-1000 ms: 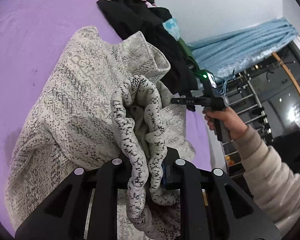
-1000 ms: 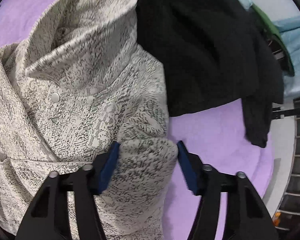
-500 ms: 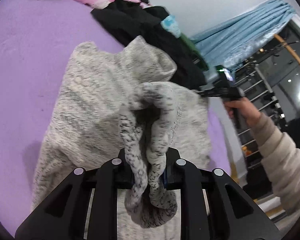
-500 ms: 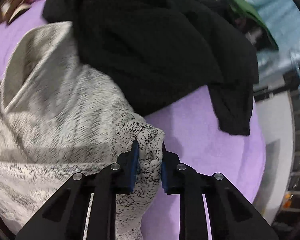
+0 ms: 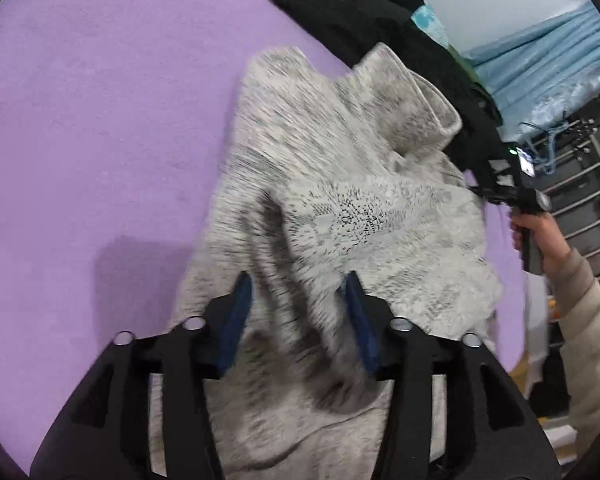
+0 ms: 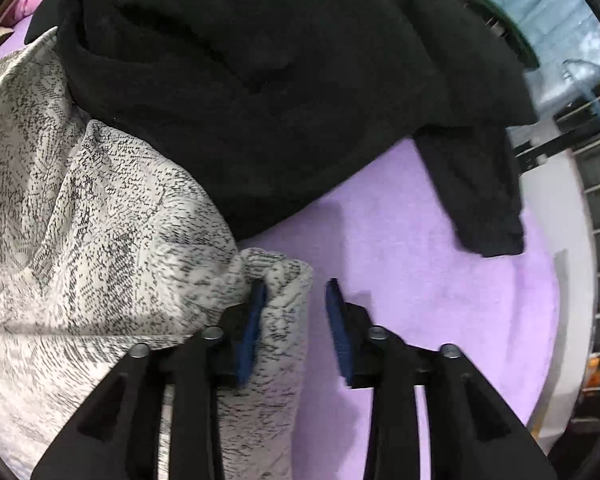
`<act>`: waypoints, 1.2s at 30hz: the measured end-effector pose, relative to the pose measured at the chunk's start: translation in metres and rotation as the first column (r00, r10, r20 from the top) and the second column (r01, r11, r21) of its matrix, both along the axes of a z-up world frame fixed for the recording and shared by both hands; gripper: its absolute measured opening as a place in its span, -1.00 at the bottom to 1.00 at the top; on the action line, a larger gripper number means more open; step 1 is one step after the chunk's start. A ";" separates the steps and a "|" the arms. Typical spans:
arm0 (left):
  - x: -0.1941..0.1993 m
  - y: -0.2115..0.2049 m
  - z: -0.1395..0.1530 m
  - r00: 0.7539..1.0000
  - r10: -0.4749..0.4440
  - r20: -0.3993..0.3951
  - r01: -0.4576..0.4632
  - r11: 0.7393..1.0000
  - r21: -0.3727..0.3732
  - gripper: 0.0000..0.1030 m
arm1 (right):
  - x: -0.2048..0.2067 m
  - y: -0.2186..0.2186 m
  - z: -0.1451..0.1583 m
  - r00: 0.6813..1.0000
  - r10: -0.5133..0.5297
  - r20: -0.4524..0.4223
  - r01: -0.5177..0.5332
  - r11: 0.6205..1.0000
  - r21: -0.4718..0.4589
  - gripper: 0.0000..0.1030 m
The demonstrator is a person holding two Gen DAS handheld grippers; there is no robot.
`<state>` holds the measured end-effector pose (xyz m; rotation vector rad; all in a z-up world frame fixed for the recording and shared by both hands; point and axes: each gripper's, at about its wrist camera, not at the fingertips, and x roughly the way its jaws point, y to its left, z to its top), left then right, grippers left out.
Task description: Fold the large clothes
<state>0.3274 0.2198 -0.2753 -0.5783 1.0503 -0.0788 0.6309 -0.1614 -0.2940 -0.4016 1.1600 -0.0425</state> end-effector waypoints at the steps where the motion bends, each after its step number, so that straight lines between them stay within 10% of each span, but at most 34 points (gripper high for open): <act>1: -0.004 0.003 0.005 1.000 0.019 -0.001 -0.019 0.998 0.057 0.18 | -0.008 0.002 0.006 1.000 0.009 0.020 -0.009 1.000 -0.003 -0.17; 7: -0.012 -0.006 0.039 0.993 0.016 0.119 -0.030 0.992 0.120 0.49 | -0.069 0.012 0.059 0.985 0.076 0.155 -0.095 0.988 0.118 0.44; 13: -0.016 -0.056 0.065 0.953 -0.095 0.288 0.055 0.988 0.146 0.63 | -0.141 0.026 0.054 0.965 0.187 0.183 -0.219 0.960 0.175 0.50; 21: 0.008 -0.095 0.017 0.976 -0.177 0.126 0.152 0.971 0.185 0.68 | -0.166 0.023 -0.038 0.974 0.219 0.051 -0.225 0.958 0.179 0.58; 27: 0.015 -0.091 -0.009 0.983 -0.169 0.072 0.157 0.976 0.152 0.68 | -0.147 -0.009 -0.080 0.992 0.123 0.036 -0.128 0.927 0.353 0.90; 36: -0.004 -0.089 0.013 0.980 -0.138 0.145 0.115 0.981 0.159 0.72 | -0.190 -0.018 -0.044 0.984 0.136 0.112 -0.167 0.918 0.359 0.88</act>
